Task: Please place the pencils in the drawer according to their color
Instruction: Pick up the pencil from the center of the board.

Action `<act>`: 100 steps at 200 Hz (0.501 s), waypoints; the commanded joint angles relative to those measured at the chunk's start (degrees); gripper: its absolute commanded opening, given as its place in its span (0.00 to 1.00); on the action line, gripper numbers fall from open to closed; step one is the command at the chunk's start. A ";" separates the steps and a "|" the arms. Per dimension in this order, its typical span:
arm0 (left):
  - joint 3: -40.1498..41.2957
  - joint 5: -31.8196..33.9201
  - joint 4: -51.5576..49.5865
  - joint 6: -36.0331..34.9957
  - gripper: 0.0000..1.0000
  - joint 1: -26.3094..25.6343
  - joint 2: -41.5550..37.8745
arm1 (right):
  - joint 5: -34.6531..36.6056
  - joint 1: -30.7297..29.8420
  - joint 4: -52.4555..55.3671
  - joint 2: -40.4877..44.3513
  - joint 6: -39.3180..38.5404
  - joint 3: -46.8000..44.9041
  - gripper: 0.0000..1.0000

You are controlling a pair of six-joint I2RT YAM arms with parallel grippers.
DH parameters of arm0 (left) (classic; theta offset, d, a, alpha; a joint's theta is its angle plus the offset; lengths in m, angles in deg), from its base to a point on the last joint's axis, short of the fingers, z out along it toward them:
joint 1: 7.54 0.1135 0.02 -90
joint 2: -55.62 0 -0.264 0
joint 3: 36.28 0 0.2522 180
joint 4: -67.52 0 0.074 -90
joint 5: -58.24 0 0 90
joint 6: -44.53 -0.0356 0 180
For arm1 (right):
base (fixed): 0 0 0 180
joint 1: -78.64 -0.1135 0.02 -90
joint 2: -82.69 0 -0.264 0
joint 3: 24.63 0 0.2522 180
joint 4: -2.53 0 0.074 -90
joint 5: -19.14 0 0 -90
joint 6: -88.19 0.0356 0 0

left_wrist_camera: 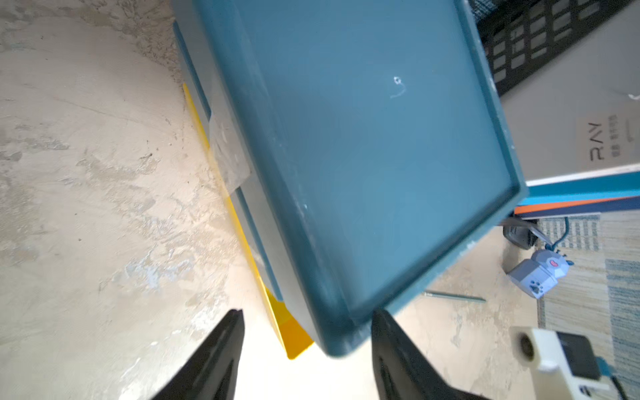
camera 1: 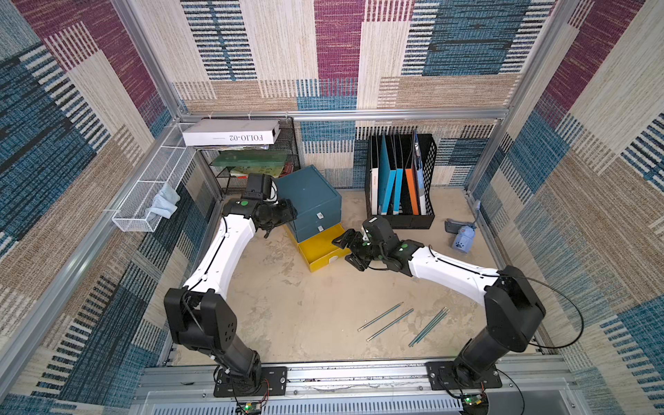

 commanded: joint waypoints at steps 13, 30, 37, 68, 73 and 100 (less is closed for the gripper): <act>0.07 -2.98 -3.69 -3.57 0.65 -2.08 -5.43 | 3.72 2.20 5.59 7.10 -4.72 -3.86 0.85; 1.01 -3.46 -3.94 -5.13 0.66 -5.63 -8.07 | 5.65 3.89 8.18 12.16 -6.78 -7.20 0.87; 1.65 -3.51 -4.01 -5.58 0.66 -7.44 -9.04 | 7.35 4.46 8.94 14.39 -7.84 -8.84 0.88; 5.42 -0.73 -4.14 -6.69 0.66 -18.89 -11.36 | 9.45 9.48 11.49 25.63 -9.30 -17.42 0.91; 6.07 -0.09 -4.09 -6.73 0.66 -20.71 -11.48 | 9.33 10.52 12.10 27.42 -9.58 -18.79 0.91; 10.50 2.45 -3.58 -6.72 0.66 -29.03 -11.05 | 7.46 16.55 14.72 35.22 -10.85 -25.09 0.93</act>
